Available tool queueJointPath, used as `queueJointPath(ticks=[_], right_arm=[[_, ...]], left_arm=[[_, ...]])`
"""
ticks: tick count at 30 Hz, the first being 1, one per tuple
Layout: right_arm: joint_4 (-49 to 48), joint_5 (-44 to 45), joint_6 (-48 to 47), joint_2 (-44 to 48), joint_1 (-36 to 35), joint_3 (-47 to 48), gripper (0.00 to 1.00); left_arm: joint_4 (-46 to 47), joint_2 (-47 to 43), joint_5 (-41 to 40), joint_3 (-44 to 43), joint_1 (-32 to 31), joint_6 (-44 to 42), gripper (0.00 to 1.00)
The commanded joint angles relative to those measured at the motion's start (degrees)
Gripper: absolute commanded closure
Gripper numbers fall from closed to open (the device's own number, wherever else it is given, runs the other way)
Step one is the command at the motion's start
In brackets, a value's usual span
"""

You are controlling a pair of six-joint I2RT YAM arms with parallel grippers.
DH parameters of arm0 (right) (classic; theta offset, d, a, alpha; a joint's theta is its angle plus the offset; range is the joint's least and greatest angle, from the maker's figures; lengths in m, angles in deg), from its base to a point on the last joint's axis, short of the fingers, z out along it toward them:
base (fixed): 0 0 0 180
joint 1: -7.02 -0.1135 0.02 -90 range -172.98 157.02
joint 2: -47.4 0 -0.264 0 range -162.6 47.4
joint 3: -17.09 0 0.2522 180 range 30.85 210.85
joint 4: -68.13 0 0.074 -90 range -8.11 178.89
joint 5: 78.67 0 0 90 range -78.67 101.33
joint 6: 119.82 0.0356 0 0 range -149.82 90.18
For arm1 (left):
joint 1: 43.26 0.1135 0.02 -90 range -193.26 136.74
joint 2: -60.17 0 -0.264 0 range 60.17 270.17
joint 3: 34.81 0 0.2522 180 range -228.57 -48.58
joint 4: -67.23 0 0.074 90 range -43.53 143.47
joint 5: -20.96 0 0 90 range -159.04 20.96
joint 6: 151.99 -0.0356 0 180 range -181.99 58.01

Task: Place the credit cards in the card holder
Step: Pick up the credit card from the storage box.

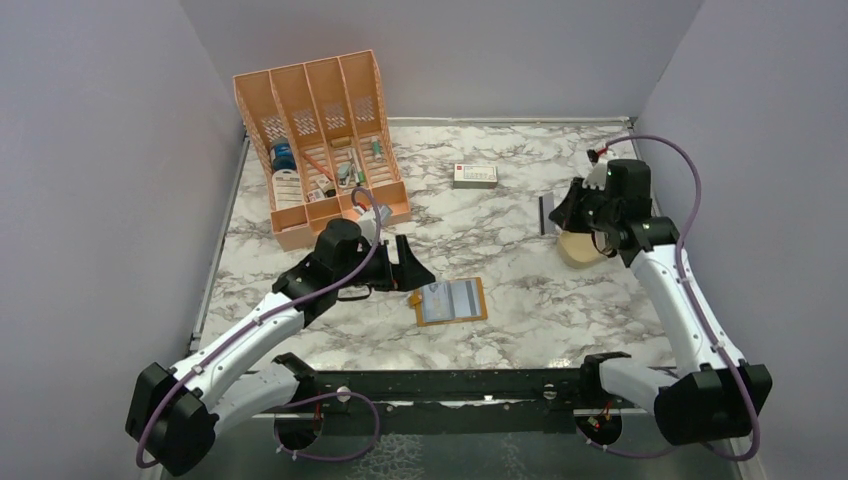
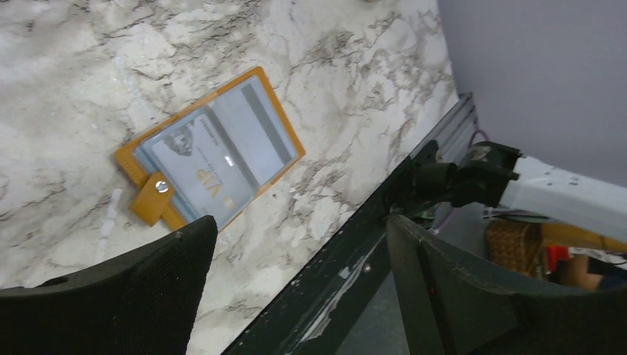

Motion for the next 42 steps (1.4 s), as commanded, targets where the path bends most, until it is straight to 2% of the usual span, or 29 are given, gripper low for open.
queueJointPath(ticks=[1,5,9,12,16,21,28,36,38,39,42], right_arm=[[-8.8,-18.0,6.7,4.9,-2.7,-7.2,0.99],[-14.6,-24.5,11.7,6.6,-5.8,-13.1,0.99],[-30.1,-34.6,23.1,9.1,-7.2,-23.8,0.99],[-40.8,-37.6,32.4,10.5,-8.2,-29.4,0.99],[-48.4,-40.0,39.1,10.7,-8.9,-31.6,0.99],[-53.9,-43.1,44.9,9.7,-9.2,-31.2,0.99],[-57.5,-44.4,48.7,9.5,-10.0,-31.6,0.99],[-57.1,-47.1,48.4,10.1,-10.5,-33.2,0.99],[-57.2,-48.5,46.5,10.0,-10.6,-33.8,0.99],[-56.5,-49.4,45.4,9.7,-10.5,-33.8,0.99],[-53.9,-50.5,42.6,9.0,-10.6,-34.4,0.99]], left_arm=[[14.1,-0.1,5.4,3.2,0.3,12.9,0.15],[22.4,0.6,6.4,5.8,0.3,19.4,0.20],[27.1,2.3,3.9,6.5,0.1,24.2,0.32],[29.6,3.3,2.3,7.0,-0.4,26.3,0.33],[32.7,6.4,2.7,5.9,-1.5,27.1,0.35],[35.9,10.0,-1.1,4.2,-5.8,28.1,0.46],[43.7,13.1,-4.0,3.3,-9.6,30.4,0.47],[46.1,13.0,-7.3,3.2,-9.8,30.1,0.49],[46.4,13.9,-6.9,2.3,-9.8,29.8,0.57],[46.5,14.4,-6.6,1.9,-9.8,29.7,0.65],[46.8,15.4,-6.3,1.2,-9.9,29.8,0.96]])
